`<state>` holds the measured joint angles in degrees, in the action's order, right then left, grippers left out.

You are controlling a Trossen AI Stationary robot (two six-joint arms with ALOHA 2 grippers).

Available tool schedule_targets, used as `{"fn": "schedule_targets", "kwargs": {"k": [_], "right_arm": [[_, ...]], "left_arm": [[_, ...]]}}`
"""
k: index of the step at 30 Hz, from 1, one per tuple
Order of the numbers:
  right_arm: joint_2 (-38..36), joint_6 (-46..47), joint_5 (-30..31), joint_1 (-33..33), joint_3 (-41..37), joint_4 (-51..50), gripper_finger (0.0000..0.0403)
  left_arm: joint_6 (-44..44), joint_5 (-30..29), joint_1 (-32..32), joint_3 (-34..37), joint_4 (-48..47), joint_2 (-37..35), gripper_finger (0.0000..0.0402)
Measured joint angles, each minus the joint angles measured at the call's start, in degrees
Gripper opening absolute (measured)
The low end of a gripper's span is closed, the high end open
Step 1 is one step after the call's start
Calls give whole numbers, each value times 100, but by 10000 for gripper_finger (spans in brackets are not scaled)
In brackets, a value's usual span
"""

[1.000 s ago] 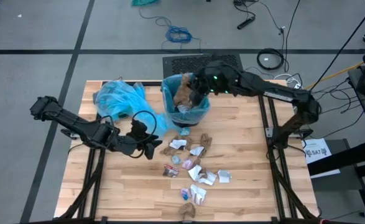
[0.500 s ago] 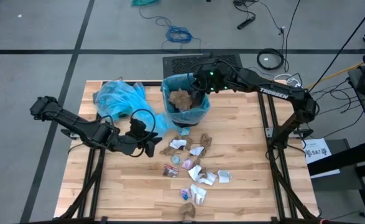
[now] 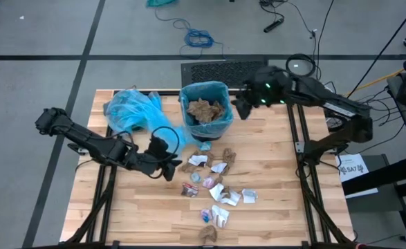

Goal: Place trash/remove bag and relplace
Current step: Put the white paper into the trash bin

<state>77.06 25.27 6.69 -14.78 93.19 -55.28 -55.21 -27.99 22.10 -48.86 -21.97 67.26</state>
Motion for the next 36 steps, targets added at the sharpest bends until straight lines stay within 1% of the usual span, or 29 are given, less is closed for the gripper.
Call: {"fn": "schedule_targets", "kwargs": {"k": [4, 7, 11, 17, 21, 23, 26, 29, 32, 36], "right_arm": [[-196, 1082, 1057, 797, -15, -1164, 141], [-236, 2211, 1450, 1566, -110, -1844, 141], [-231, 3902, 1544, 2649, -527, -2186, 141], [-221, 6479, 1541, 4244, -1261, -2156, 141], [-195, 7935, 1553, 5161, -1603, -1887, 141], [-184, 8406, 1566, 5537, -1737, -1698, 141], [-159, 9031, 1571, 5969, -1853, -1689, 141], [-108, 9429, 1582, 6272, -1900, -1797, 141], [-58, 9570, 1588, 6421, -1899, -1971, 141], [-44, 9490, 1595, 6529, -1899, -2348, 141]], "left_arm": [[269, 498, -8, 0, 21, 12, 177], [534, 723, -8, 0, 28, 12, 177], [1052, 986, -17, 0, 63, 12, 177], [1983, 1337, -170, 0, 91, 221, 177], [2889, 1798, -262, -2, 543, 523, 177], [3367, 1887, -264, -9, 793, 730, 177], [3990, 1878, -270, -184, 799, 1051, 177], [4207, 1877, -383, -388, 775, 1419, 177], [4280, 1876, -572, -685, 791, 1812, 177], [4551, 1895, -889, -1170, 672, 2336, 177]]}}
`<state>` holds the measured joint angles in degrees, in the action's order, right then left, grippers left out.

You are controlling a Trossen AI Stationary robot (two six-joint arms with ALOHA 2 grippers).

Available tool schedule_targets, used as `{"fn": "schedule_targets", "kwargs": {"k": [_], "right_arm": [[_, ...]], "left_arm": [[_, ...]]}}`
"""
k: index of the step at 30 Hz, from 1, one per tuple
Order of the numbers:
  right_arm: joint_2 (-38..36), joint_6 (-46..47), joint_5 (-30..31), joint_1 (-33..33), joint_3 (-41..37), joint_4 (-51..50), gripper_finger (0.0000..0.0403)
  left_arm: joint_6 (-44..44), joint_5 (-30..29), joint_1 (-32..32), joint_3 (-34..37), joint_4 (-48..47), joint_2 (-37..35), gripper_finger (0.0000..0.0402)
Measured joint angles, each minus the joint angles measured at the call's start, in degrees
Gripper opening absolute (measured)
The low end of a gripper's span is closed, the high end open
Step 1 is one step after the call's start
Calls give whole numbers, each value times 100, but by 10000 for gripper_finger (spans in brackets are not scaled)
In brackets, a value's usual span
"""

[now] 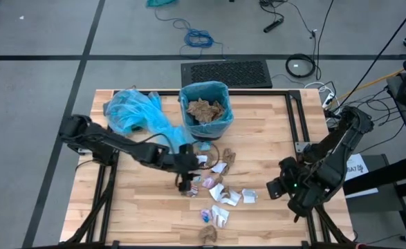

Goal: Place trash/remove bag and relplace
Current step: Put the white paper into the trash bin

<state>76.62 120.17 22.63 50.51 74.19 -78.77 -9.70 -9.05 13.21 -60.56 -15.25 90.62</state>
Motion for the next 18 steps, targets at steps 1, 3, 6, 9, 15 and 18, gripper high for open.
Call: {"fn": "schedule_targets", "kwargs": {"k": [1, 3, 6, 9, 15, 18], "right_arm": [[-4, -77, 2, 19, 0, -127, 141], [-13, -239, -2, 66, 0, -419, 141], [-85, -303, -7, 157, 0, -821, 141], [-311, -538, 5, 250, -123, -859, 141], [-1333, -1013, 12, 283, -1275, -95, 141], [-1848, -1406, 10, 202, -1920, 518, 141]], "left_arm": [[8, 19, -87, -132, -139, 119, 177], [14, 121, -263, -404, -462, 339, 177], [31, 326, -469, -729, -893, 612, 177], [171, 578, -593, -906, -984, 790, 177], [166, 744, -660, -970, -1020, 1005, 177], [123, 744, -703, -970, -1052, 1046, 177]]}}
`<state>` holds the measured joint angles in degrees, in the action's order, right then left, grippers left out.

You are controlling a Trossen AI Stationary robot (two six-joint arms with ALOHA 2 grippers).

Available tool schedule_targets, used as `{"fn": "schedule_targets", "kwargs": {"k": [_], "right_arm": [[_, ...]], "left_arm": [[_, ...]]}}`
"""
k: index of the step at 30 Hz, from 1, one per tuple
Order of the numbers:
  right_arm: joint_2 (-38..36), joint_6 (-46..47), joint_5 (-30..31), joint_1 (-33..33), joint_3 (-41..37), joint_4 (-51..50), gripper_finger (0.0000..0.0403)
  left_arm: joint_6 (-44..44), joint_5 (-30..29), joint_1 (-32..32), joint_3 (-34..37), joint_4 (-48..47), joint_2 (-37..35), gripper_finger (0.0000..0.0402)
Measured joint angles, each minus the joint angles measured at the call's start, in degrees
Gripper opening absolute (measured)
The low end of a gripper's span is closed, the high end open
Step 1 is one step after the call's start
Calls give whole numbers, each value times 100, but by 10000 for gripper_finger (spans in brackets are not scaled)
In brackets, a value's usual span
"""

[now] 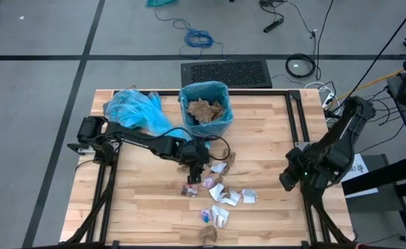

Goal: Place trash/remove bag and relplace
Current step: Put the white paper into the trash bin

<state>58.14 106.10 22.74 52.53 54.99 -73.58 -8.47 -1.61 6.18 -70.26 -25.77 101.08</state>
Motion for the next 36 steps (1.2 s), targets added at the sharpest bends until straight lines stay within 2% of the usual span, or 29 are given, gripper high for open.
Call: {"fn": "schedule_targets", "kwargs": {"k": [8, 19, 23, 28, 36], "right_arm": [[-1023, -872, -8, -378, -1119, 1055, 141], [-1532, -1908, -29, -955, -1282, 1121, 141], [-1585, -2157, -32, -1150, -1282, 1123, 141], [-1588, -2395, -37, -1320, -1282, 1132, 141], [-1585, -2647, -39, -1537, -1282, 1143, 141]], "left_arm": [[37, -275, -230, 0, -35, 0, 177], [-103, 422, -260, -2, -28, 682, 173], [-687, 455, -170, 2, -112, 844, 130], [-1413, 452, -53, 2, -331, 729, 16], [-1675, -7, 335, -688, -1109, 157, 4]]}}
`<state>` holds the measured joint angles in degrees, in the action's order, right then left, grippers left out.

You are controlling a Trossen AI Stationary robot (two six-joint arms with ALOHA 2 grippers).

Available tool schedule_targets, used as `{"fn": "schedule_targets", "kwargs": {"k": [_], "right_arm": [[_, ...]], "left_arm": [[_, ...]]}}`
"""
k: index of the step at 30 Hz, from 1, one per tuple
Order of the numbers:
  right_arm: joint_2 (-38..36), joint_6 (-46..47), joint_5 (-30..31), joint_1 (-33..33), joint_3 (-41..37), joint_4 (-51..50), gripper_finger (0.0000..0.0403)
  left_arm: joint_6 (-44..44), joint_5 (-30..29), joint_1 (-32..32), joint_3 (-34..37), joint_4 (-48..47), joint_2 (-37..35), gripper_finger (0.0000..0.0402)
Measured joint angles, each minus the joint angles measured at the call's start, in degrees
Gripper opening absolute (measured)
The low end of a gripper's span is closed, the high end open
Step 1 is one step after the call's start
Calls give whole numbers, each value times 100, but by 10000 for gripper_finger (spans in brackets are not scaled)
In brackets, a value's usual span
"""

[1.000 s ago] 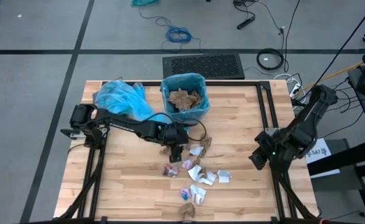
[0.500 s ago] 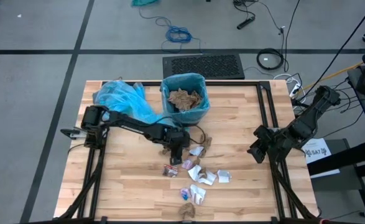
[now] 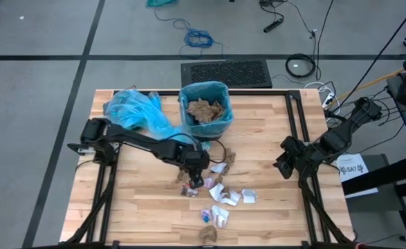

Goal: Place trash/remove bag and relplace
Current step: Put the white paper into the trash bin

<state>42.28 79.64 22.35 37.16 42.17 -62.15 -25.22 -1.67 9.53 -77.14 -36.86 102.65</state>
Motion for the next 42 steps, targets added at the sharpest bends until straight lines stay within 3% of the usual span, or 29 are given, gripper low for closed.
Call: {"fn": "schedule_targets", "kwargs": {"k": [4, 11, 19, 22, 27, 35, 42], "right_arm": [[2, -147, 2, -123, 0, 9, 141], [12, -478, 5, -359, 0, 26, 141], [83, -822, 147, -705, 0, 428, 141], [157, -966, 197, -859, 0, 650, 141], [303, -1032, 192, -1130, 0, 869, 141], [479, -813, 175, -1461, 0, 1076, 141], [542, -446, 164, -1687, 0, 1075, 141]], "left_arm": [[-74, -260, 175, -455, -516, -357, 3], [-570, -1436, 347, -1027, -1380, -1154, 1], [-512, -3223, 459, -1120, -1326, -2045, 1], [-47, -3484, 180, -1120, -1149, -2094, 1], [1023, -2668, -743, -1118, -539, -1982, 0], [1962, 73, -2347, -1115, 703, -1580, 7], [2157, 939, -3282, -1115, 938, -1290, 53]]}}
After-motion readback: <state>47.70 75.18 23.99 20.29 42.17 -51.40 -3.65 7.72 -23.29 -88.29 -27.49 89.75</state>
